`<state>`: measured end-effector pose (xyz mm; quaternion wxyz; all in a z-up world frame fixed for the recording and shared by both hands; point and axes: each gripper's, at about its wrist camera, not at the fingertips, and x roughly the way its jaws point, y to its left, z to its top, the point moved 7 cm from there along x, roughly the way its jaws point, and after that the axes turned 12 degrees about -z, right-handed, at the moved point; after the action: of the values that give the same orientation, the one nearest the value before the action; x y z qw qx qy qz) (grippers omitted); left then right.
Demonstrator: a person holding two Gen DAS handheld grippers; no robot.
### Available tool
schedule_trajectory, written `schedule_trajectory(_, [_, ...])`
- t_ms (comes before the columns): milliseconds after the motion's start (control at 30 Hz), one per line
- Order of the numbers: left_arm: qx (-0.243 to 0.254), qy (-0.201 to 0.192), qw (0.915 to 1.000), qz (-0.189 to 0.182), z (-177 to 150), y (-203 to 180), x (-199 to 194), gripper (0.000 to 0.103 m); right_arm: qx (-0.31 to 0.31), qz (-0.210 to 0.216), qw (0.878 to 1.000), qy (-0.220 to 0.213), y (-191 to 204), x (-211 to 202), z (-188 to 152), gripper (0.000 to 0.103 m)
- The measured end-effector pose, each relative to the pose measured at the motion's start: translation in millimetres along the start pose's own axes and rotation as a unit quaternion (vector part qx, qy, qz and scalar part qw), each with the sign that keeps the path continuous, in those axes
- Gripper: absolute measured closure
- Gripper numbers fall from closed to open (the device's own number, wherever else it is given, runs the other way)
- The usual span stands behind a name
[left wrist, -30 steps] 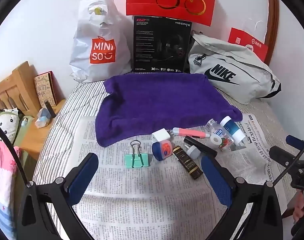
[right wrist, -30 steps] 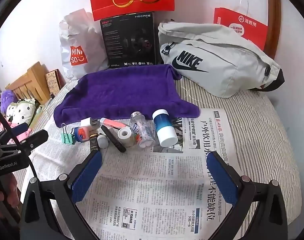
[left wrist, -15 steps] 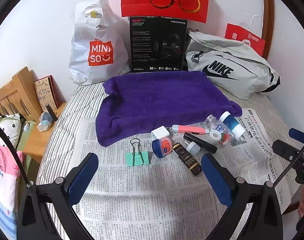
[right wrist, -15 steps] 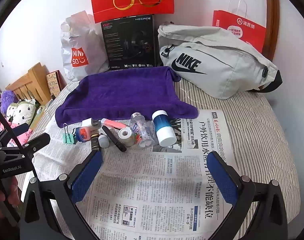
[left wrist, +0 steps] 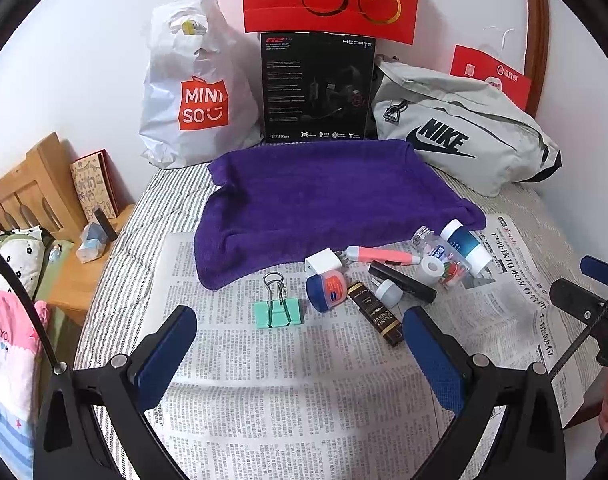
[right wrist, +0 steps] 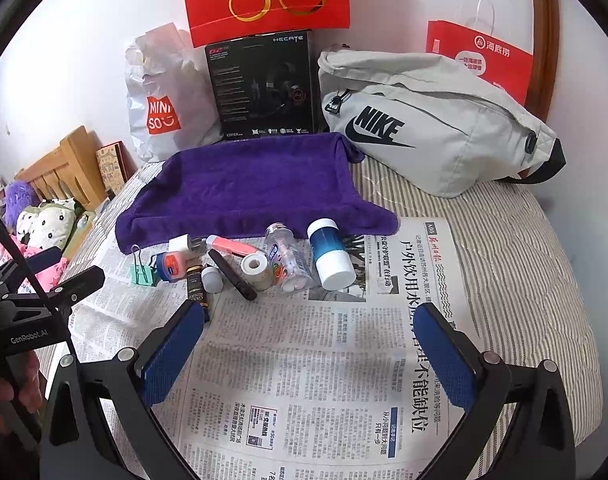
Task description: Organize rigid objects
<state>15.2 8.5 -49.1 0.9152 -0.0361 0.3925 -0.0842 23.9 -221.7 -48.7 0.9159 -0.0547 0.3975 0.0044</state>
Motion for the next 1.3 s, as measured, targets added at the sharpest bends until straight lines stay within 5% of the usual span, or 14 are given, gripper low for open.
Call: schedule_trajectory(1300, [0.003,-0.002,1.0000,0.001,0.2,3.4,-5.9,0.000,-0.007,0.018,1.000,-0.007,8.4,-8.6,-2.5,0.000])
